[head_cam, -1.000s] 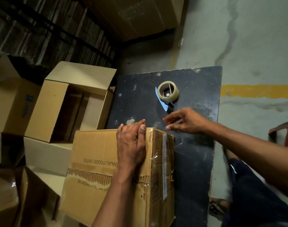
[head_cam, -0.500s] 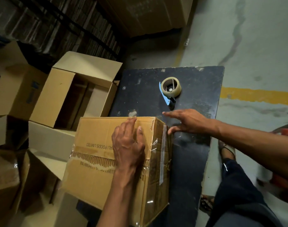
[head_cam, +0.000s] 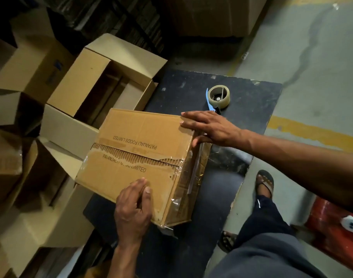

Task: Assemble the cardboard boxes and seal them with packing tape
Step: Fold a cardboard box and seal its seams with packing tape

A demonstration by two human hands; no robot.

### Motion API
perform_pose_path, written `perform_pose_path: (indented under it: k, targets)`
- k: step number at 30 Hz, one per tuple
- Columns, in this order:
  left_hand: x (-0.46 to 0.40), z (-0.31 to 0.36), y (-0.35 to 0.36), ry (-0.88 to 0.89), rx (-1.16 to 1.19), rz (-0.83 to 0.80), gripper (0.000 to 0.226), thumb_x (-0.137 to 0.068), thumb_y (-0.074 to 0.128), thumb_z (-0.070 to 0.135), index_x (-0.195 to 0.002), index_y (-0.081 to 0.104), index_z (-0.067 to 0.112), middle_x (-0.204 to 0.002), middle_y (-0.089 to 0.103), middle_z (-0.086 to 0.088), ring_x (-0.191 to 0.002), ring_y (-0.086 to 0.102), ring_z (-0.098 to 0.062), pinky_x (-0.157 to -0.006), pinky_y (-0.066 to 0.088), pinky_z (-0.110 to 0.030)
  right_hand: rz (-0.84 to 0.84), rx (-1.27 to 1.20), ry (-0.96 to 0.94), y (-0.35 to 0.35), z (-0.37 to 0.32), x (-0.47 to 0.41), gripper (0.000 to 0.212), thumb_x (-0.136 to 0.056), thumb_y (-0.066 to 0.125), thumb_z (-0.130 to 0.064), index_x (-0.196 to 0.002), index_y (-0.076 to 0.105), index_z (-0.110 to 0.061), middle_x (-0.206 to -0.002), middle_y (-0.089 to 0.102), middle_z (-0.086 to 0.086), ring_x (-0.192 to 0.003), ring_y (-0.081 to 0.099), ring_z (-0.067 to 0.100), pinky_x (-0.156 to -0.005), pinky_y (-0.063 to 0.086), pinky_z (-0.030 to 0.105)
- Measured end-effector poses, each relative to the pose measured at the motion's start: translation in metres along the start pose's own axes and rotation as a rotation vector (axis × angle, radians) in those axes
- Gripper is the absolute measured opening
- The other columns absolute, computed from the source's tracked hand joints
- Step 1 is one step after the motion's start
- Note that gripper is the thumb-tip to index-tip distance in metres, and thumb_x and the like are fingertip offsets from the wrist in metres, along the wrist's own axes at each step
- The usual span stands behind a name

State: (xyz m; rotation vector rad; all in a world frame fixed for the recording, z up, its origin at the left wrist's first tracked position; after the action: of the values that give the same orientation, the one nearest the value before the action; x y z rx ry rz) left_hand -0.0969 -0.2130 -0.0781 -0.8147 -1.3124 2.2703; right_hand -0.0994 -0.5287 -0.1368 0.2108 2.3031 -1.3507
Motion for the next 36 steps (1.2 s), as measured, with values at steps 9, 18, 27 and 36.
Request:
perform_pose_path:
  k: [9, 18, 27, 36]
  targets:
    - [0.014, -0.008, 0.010, -0.065, 0.116, 0.071, 0.037, -0.101, 0.052, 0.035, -0.125, 0.070, 0.014, -0.138, 0.064, 0.004, -0.133, 0.055, -0.014, -0.104, 0.049, -0.061, -0.038, 0.155, -0.087, 0.003, -0.050, -0.011, 0.077, -0.098, 0.033, -0.073, -0.158, 0.040, -0.025, -0.169, 0.023, 0.010, -0.158, 0.014, 0.027, -0.125, 0.015, 0.059]
    - [0.017, -0.009, 0.012, -0.024, 0.116, 0.095, 0.035, -0.103, 0.050, 0.030, -0.126, 0.071, 0.014, -0.138, 0.063, 0.006, -0.131, 0.055, -0.013, -0.103, 0.049, -0.061, -0.132, 0.281, -0.187, 0.005, -0.046, 0.004, 0.099, -0.087, 0.051, -0.082, -0.163, 0.025, -0.024, -0.172, 0.013, 0.010, -0.159, 0.001, 0.030, -0.126, 0.001, 0.062]
    - [0.022, -0.008, 0.008, 0.056, 0.173, -0.054, 0.051, -0.110, 0.037, 0.049, -0.137, 0.065, 0.015, -0.150, 0.057, 0.001, -0.146, 0.046, -0.017, -0.118, 0.036, -0.061, -0.027, 0.254, -0.268, 0.042, -0.113, 0.019, 0.082, -0.095, 0.044, -0.075, -0.157, 0.042, -0.021, -0.166, 0.031, 0.011, -0.159, 0.011, 0.031, -0.122, 0.012, 0.066]
    - [0.033, -0.014, -0.009, 0.486, -0.056, -0.268, 0.070, -0.088, 0.069, 0.059, -0.145, 0.059, 0.021, -0.156, 0.051, -0.009, -0.145, 0.048, -0.026, -0.113, 0.045, -0.057, -0.118, 0.248, -0.254, 0.033, -0.118, 0.014, 0.096, -0.088, 0.038, -0.086, -0.161, 0.033, -0.024, -0.168, 0.027, 0.010, -0.159, 0.005, 0.031, -0.124, 0.003, 0.064]
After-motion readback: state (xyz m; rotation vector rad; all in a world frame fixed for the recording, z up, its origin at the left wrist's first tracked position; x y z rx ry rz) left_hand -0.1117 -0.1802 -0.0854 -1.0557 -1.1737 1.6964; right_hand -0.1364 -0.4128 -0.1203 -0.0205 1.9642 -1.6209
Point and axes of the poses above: each hand's wrist, its own x-axis away from the middle knuckle, its own y-axis out of the palm, z = x × y, the point moved 8 cm from there along -x, towards the middle knuckle
